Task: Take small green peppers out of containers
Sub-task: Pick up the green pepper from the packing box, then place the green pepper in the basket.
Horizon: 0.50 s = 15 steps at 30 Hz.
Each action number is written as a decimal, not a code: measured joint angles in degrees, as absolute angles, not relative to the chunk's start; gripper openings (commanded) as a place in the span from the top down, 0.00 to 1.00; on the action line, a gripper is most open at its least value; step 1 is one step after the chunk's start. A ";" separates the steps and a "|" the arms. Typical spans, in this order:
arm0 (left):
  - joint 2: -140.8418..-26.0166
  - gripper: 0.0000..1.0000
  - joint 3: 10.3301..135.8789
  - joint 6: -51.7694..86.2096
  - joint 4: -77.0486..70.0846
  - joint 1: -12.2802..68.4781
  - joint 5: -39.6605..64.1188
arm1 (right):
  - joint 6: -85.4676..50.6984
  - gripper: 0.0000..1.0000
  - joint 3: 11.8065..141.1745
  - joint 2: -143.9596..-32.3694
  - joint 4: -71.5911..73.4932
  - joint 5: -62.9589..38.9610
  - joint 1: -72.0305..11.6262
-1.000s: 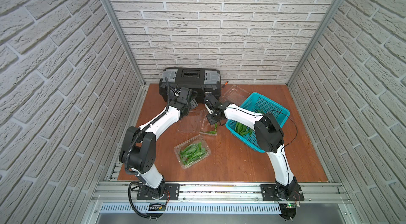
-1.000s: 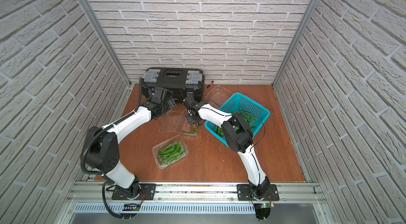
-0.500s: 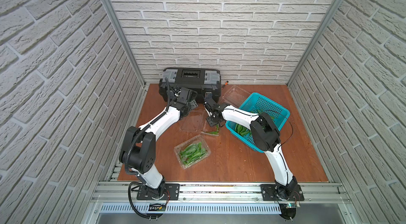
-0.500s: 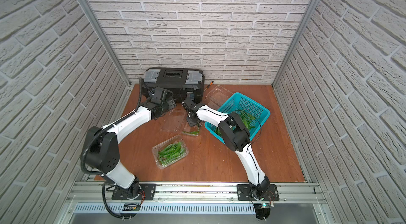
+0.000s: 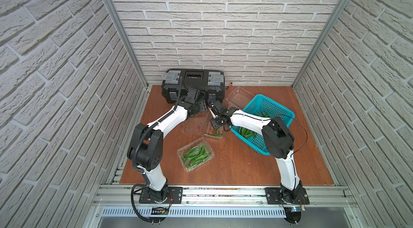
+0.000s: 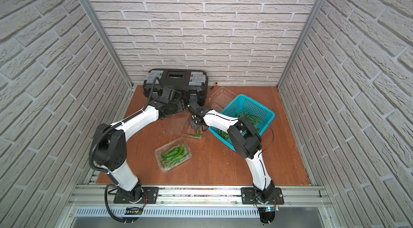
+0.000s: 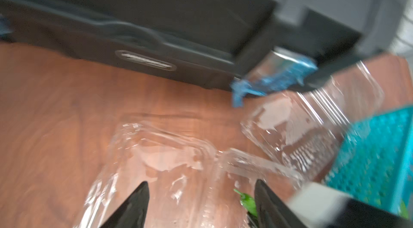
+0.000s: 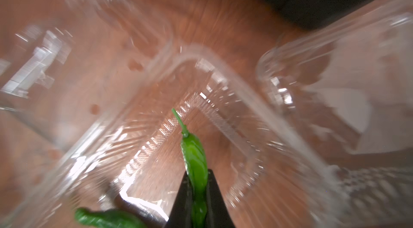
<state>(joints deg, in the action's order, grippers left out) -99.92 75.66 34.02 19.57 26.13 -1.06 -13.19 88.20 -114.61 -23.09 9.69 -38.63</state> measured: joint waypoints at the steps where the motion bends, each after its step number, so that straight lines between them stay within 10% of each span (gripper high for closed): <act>1: -100.18 0.26 76.01 31.79 19.81 26.63 0.43 | -13.85 0.97 87.00 -111.98 -21.65 10.52 -38.33; 7: -103.18 0.26 81.06 18.35 25.80 30.39 8.05 | -22.63 0.96 78.59 -97.06 -14.24 20.01 -32.27; 15: -110.54 0.27 89.32 4.97 37.71 36.12 11.46 | -44.60 0.69 69.56 -91.35 -22.35 34.98 -23.14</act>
